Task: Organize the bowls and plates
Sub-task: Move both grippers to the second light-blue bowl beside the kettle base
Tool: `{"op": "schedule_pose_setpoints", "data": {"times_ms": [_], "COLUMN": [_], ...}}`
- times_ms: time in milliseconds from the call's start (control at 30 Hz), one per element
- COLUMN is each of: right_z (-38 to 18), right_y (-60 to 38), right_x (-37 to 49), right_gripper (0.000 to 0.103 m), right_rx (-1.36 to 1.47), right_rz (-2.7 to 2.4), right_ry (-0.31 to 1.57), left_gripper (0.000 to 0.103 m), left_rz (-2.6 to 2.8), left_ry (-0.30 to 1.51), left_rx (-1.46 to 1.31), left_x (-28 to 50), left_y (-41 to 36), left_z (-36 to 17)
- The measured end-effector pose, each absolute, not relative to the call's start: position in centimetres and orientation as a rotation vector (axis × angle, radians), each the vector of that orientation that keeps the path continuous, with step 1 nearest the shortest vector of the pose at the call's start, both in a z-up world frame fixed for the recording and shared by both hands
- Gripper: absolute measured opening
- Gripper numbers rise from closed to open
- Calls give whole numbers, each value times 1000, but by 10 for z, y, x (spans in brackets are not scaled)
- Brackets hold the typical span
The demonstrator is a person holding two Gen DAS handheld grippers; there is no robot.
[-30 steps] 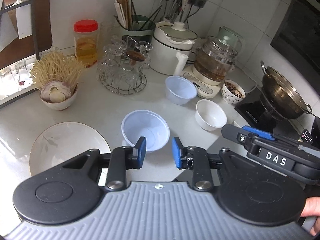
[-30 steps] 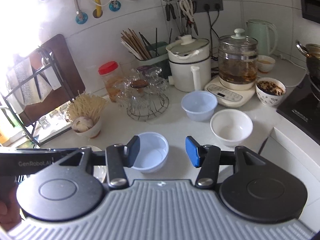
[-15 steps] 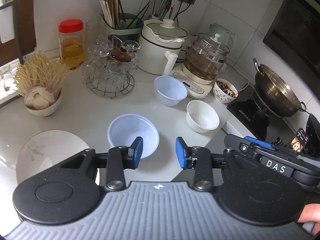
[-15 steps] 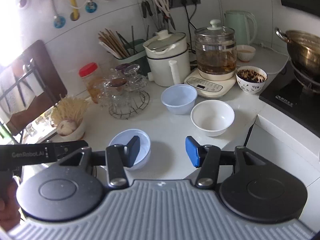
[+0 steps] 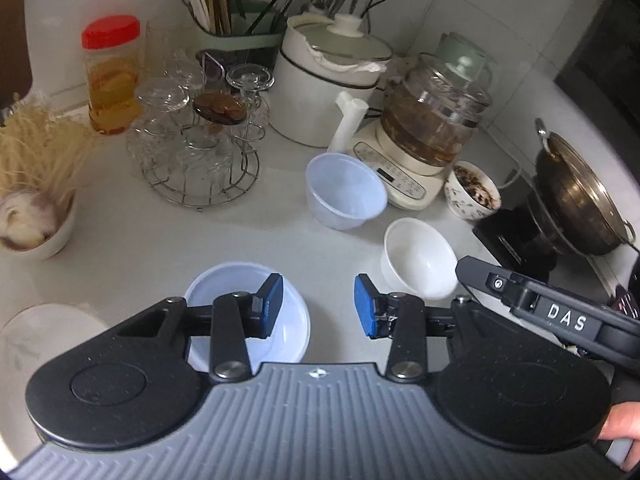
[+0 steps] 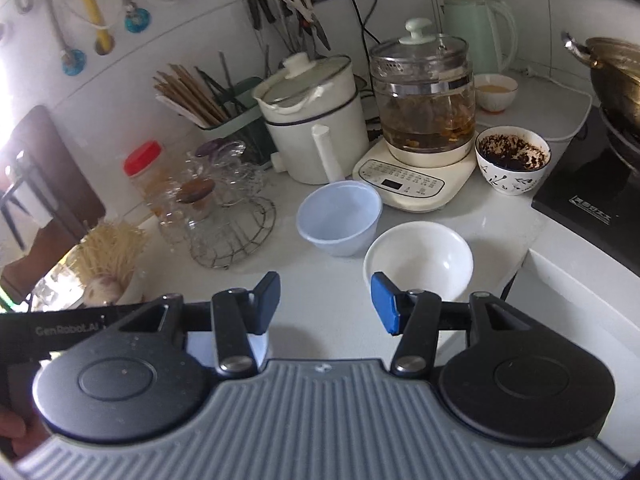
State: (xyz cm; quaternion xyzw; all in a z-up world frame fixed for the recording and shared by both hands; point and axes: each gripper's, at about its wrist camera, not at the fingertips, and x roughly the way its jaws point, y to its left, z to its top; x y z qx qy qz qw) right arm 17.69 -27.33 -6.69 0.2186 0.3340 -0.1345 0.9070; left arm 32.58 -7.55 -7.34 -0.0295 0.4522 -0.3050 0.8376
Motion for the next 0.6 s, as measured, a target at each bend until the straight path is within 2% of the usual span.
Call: {"op": "schedule_pose_setpoints", "data": {"times_ms": [600], "right_z": [-137], "right_y": [-357], "right_x": [299], "right_gripper": [53], "right_rx": [543], "right_rz": [-218], "right_ry": [819], "left_gripper": [46], "left_rz": [-536], "left_ry": [1125], "left_rx": [-159], "left_x": [459], "left_y": [-154], "left_z": [-129]}}
